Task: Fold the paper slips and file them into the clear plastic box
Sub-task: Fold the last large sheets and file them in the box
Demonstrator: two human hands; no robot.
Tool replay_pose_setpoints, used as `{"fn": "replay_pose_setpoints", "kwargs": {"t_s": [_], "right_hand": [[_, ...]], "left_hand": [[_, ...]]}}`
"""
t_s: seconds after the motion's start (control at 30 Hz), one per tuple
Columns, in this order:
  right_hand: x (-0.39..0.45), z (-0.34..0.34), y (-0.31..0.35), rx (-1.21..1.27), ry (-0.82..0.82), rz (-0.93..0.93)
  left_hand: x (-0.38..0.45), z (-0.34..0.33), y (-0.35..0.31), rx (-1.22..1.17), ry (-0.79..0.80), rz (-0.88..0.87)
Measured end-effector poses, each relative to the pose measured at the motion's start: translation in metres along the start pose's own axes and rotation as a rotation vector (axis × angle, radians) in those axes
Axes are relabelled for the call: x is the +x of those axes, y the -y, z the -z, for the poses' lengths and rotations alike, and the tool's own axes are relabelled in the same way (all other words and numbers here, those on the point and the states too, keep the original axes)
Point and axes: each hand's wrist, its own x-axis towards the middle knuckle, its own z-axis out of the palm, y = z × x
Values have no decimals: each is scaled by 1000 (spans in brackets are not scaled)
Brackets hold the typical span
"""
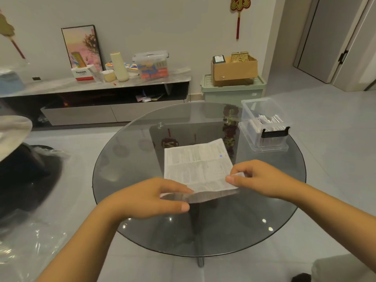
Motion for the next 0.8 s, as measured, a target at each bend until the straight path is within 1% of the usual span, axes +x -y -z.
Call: {"fn": "replay_pose_setpoints", "kwargs": {"t_s": [0.07, 0.13, 0.2, 0.27, 0.33, 0.4, 0.53, 0.6, 0.7, 0.77, 0.8], "right_hand": [[0, 4, 2, 119, -7, -37], [1, 6, 5, 274, 2, -86], [3, 6, 8, 435, 22, -143], [5, 4, 10, 549, 6, -220], [8, 2, 11, 612, -60, -298], [9, 1, 11, 612, -133, -342], [10, 2, 10, 667, -247, -341], [9, 1, 8, 589, -271, -308], [8, -7, 2, 356, -285, -290], [7, -15, 0, 135, -298, -228], [6, -20, -3, -13, -304, -188]], "left_hand": [[-4, 5, 3, -149, -18, -19], [-5, 7, 4, -255, -84, 4], [-1, 6, 5, -321, -146, 36], [6, 3, 6, -352, -194, 89], [14, -1, 8, -388, -256, 151], [21, -3, 12, -384, -336, 211], [32, -10, 12, -319, -478, 273], [37, -13, 13, -288, -549, 288], [46, -18, 15, -188, -652, 290], [52, -22, 17, -62, -715, 283], [54, -24, 17, -1, -732, 278]]}}
